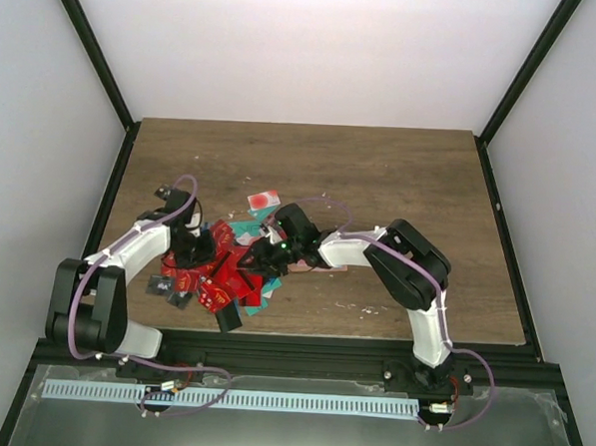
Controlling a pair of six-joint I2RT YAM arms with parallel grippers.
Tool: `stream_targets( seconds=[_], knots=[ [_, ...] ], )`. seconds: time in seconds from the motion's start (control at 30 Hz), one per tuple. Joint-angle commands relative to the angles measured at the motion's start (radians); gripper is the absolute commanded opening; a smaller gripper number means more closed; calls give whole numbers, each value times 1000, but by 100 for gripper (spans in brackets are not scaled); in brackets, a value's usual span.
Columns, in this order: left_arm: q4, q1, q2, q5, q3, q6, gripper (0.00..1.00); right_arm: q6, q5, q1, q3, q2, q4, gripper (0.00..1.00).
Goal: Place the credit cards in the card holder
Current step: Pick up the credit card from the center of the board.
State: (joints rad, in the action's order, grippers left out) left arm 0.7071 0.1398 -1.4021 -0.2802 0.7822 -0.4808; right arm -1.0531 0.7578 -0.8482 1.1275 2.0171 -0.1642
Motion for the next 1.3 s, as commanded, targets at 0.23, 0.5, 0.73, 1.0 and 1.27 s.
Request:
stream_targets(
  seconds=[0.23,0.5,0.73,1.0,1.27],
  knots=[
    [-29,-5,-89,9,-15,0,10,-114,-7,-20,58,72,-84,46],
    [-28,-5,-137,8,-16,-2,9,-143,-6,-28,111,133,-81,45],
    [-27,-4,-149,-20,-16,5,8,-171,-10,-35,126,169,-81,45],
    [-32,-3,-165,-75,-24,10,7,-216,-8,-36,115,190,-152,40],
    [-27,-3,-133,-93,-41,2,6,-219,0,-37,112,198,-165,19]
  ],
)
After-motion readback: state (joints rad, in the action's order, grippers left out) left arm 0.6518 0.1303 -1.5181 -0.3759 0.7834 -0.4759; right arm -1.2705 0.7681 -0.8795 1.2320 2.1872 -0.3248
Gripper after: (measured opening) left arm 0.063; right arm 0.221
